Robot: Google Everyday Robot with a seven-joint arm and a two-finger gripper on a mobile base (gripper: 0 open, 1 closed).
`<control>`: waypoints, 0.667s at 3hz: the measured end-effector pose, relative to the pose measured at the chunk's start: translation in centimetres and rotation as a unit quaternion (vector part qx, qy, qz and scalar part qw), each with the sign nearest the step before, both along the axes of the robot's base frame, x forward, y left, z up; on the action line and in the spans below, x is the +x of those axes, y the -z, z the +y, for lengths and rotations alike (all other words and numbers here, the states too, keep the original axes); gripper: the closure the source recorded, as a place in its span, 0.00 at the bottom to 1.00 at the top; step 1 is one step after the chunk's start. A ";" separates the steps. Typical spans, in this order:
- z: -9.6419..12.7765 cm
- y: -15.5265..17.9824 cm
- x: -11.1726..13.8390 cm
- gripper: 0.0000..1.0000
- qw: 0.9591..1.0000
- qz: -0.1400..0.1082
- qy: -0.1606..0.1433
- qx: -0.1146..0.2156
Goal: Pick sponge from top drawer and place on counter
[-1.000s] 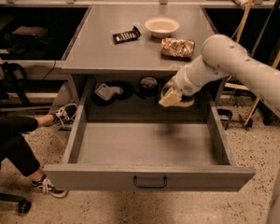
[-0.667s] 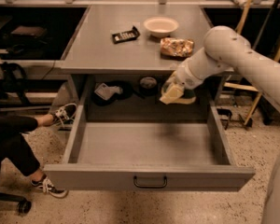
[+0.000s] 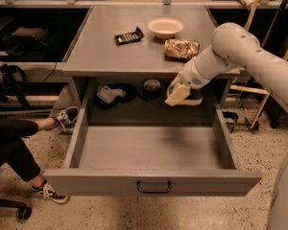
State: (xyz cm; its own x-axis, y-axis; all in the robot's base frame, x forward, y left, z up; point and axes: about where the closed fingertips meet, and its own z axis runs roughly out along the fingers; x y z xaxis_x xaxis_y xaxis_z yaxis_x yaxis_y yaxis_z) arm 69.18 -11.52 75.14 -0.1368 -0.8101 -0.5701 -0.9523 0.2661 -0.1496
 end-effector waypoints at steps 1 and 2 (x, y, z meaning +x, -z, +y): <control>-1.7 -1.3 -0.1 1.00 1.000 0.006 0.007 -0.008; -3.2 0.1 -0.4 1.00 1.000 0.022 -0.001 -0.002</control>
Offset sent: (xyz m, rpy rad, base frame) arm -0.0110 -0.2278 0.1385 -0.0090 0.2299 0.0729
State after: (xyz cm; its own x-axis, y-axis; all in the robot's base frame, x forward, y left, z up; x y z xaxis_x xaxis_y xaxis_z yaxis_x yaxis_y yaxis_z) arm 68.79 -14.74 75.05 -0.1605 -0.8131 -0.5595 -0.9586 0.2635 -0.1081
